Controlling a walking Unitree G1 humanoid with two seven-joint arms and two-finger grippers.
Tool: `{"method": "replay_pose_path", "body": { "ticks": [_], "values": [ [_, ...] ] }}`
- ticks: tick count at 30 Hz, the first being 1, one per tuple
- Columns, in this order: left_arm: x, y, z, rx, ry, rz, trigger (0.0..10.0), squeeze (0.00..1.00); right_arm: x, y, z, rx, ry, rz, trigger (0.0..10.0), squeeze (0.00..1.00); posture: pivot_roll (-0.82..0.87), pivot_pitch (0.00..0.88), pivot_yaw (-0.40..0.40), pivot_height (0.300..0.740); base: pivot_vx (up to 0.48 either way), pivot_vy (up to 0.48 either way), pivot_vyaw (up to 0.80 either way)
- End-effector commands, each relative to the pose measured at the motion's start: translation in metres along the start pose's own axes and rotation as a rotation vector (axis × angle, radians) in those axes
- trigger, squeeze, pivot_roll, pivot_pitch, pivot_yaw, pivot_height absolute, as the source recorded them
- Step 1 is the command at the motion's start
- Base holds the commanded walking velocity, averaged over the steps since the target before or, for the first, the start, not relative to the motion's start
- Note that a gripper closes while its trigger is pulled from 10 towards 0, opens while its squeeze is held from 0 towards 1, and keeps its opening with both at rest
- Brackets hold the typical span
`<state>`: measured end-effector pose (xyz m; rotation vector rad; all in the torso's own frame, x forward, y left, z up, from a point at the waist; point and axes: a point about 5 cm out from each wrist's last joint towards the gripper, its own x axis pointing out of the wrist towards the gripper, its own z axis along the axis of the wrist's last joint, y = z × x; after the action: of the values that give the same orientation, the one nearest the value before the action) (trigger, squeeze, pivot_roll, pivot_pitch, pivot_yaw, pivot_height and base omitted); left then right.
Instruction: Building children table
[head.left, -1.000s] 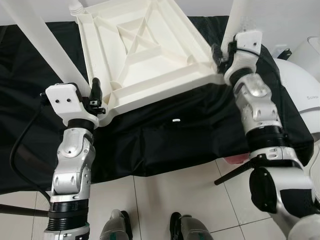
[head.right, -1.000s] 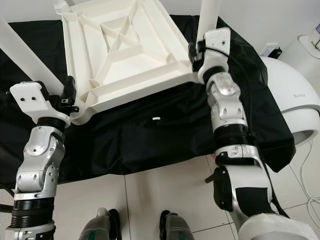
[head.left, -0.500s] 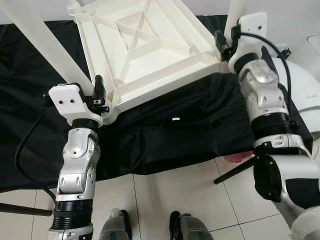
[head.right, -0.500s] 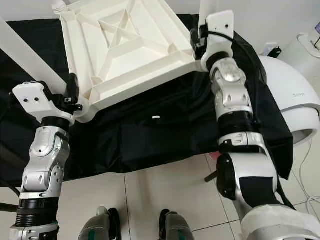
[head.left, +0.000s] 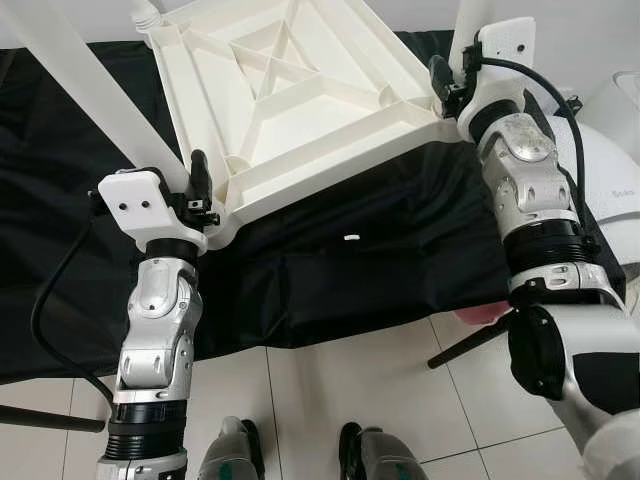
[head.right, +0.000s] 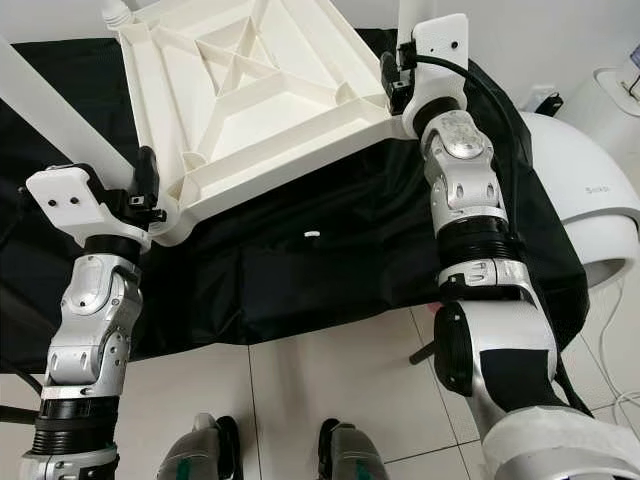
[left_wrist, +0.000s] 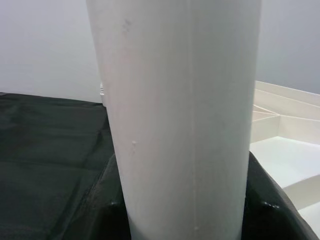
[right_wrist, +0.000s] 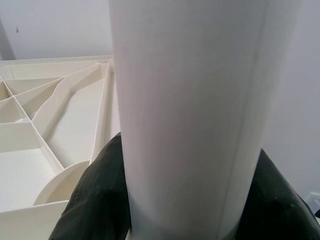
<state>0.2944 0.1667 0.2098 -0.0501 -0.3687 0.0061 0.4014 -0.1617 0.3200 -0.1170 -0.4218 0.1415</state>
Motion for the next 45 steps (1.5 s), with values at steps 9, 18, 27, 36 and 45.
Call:
{"method": "replay_pose_path", "body": {
  "ticks": [9, 18, 27, 36, 45],
  "values": [
    [-0.034, -0.002, -0.081, 0.045, 0.371, -0.023, 10.0, 0.00, 0.012, -0.013, 0.125, 0.056, -0.486, -0.047, 10.0, 0.00, -0.09, 0.166, -0.046, 0.740, 0.000, 0.000, 0.00],
    [-0.037, -0.044, -0.106, -0.315, 0.405, 0.014, 10.0, 0.00, 0.022, 0.004, 0.152, 0.028, -0.528, 0.031, 10.0, 0.00, -0.14, 0.190, -0.074, 0.740, 0.000, 0.000, 0.00],
    [-0.023, -0.091, -0.111, -0.523, 0.410, -0.025, 10.0, 0.00, 0.030, 0.032, 0.172, -0.019, -0.547, 0.142, 10.0, 0.00, -0.19, 0.207, -0.103, 0.740, 0.000, 0.000, 0.00],
    [-0.023, -0.091, -0.111, -0.523, 0.410, -0.025, 10.0, 0.00, 0.030, 0.032, 0.172, -0.019, -0.547, 0.142, 10.0, 0.00, -0.19, 0.207, -0.103, 0.740, 0.000, 0.000, 0.00],
    [-0.023, -0.091, -0.111, -0.523, 0.410, -0.025, 10.0, 0.00, 0.030, 0.032, 0.172, -0.019, -0.547, 0.142, 10.0, 0.00, -0.19, 0.207, -0.103, 0.740, 0.000, 0.000, 0.00]
  ]
}}
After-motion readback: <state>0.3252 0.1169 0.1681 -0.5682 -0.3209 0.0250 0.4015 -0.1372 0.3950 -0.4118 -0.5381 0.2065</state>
